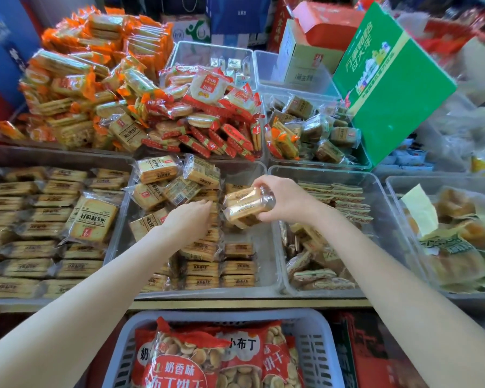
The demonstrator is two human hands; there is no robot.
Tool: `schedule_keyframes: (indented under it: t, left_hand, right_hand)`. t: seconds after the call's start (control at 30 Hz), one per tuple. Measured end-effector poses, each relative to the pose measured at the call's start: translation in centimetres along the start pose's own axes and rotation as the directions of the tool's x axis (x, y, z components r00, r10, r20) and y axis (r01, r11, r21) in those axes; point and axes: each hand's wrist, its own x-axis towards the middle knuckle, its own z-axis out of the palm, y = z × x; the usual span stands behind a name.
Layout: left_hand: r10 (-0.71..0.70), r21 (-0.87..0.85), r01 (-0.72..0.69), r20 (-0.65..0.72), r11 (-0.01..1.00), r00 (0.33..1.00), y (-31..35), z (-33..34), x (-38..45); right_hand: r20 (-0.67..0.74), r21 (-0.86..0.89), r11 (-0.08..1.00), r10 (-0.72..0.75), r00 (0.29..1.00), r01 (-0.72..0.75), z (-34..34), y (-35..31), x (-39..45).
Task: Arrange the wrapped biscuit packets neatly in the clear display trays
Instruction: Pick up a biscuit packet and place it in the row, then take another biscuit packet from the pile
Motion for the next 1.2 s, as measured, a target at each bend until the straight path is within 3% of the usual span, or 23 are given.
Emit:
schedule_keyframes:
  t: [0.03,0.1,0.2,0.27,0.37,0.5,0.7,0.83,1.03,1.2]
  left_hand:
    - [-0.024,-0.207,0.01,-0.066,0.978,0.998,0.6,-0.8,-0.4]
    - [-0.042,-0.59,-0.041,-0.126,0.806,0.991,1.7,-2.4,-1.4]
    - [-0.051,-0.785,-0.182,-0.261,0.592,0.964,2.1,-4.2,-2.6]
    - [-0.109,-0.785,-0.225,-0.347,0.578,0.932,2.2,-5.4,-3.4]
    - [-0.149,-0.771,-0.277,-0.431,0.574,0.89,2.9,-7.1,-4.5]
    - [-0.12,-0.726,-0.328,-0.491,0.605,0.863,3.9,-9.1,-6.1]
    - [0.065,-0.514,-0.291,-0.413,0.807,0.908,3.7,-10.2,-8.0]
    - [0.131,-0.438,-0.32,-0.408,0.84,0.903,3.5,-9.3,-9.0]
    - [0.092,-0.378,-0.285,-0.454,0.881,0.886,3.4,-9.0,-9.1]
    - [0.074,-0.441,-0.232,-0.346,0.867,0.935,3.6,-9.0,-8.6]
  right_hand:
    - [-0.014,0.125,0.992,0.008,1.0,-0.006,-0.6,0.3,-0.8]
    - [-0.053,0.332,0.943,0.029,0.998,-0.009,-1.1,0.6,-2.2]
    - [-0.105,0.533,0.846,0.048,0.993,0.015,-1.5,0.1,-3.9]
    - [-0.098,0.551,0.834,0.022,0.995,0.036,-2.0,-0.8,-4.8]
    - [-0.048,0.446,0.895,-0.007,0.999,0.028,-2.5,-2.0,-5.5]
    - [-0.121,0.42,0.905,-0.012,0.993,0.063,-3.0,-3.2,-6.8]
    - [-0.107,0.416,0.906,-0.037,0.994,0.079,-4.0,-4.0,-9.2]
    - [-0.061,0.401,0.915,-0.035,0.998,0.056,-4.1,-3.9,-9.8]
    - [-0.063,0.281,0.959,-0.028,0.998,0.045,-4.1,-4.1,-9.4]
    - [-0.055,0.171,0.984,-0.034,0.998,0.043,-4.5,-4.2,-9.5]
